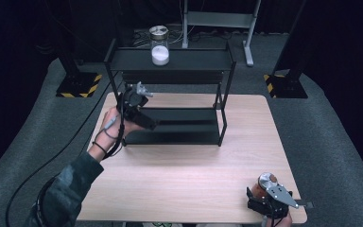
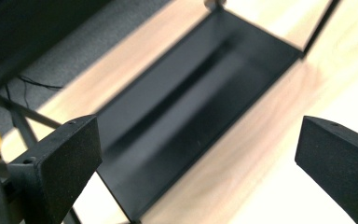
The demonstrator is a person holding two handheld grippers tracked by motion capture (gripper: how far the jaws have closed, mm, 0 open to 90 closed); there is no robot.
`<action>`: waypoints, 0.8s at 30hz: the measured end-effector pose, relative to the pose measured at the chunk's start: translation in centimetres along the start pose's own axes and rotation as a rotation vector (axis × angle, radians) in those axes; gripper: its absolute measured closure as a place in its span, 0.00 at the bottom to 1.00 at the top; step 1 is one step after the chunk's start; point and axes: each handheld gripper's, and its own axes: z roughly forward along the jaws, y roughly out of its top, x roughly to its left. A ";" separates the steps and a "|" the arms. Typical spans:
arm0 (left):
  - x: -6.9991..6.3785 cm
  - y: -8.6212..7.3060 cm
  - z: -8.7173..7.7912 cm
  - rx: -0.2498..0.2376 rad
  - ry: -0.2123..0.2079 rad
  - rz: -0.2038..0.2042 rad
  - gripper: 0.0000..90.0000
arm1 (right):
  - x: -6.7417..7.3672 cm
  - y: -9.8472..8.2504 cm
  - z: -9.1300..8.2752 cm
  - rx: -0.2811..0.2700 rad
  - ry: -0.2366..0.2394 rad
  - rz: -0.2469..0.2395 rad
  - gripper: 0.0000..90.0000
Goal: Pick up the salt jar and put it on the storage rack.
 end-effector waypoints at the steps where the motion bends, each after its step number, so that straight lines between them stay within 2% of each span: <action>1: -0.3 -0.7 0.4 0.010 0.000 0.002 0.00 | 0.0 0.0 0.0 0.002 0.000 0.000 0.00; 6: -1.6 -4.3 2.5 0.059 -0.018 0.004 0.00 | 0.0 0.0 0.0 -0.001 0.000 0.000 0.00; 8: -1.7 -5.7 3.3 0.074 -0.044 -0.014 0.00 | 0.0 0.0 0.0 -0.001 -0.001 -0.001 0.00; 14: -2.7 -10.0 5.6 0.094 -0.043 -0.050 0.00 | 0.1 0.0 0.0 0.001 -0.002 -0.003 0.00; 15: -2.8 -10.8 6.1 0.096 -0.045 -0.067 0.00 | 0.1 0.0 0.0 0.002 -0.002 -0.004 0.00; 20: -3.5 -13.1 7.4 0.111 -0.031 -0.105 0.00 | 0.1 0.0 0.0 0.002 -0.002 -0.002 0.00; 24: -3.8 -14.6 8.1 0.106 -0.027 -0.153 0.00 | 0.0 0.1 0.0 0.004 -0.001 -0.002 0.00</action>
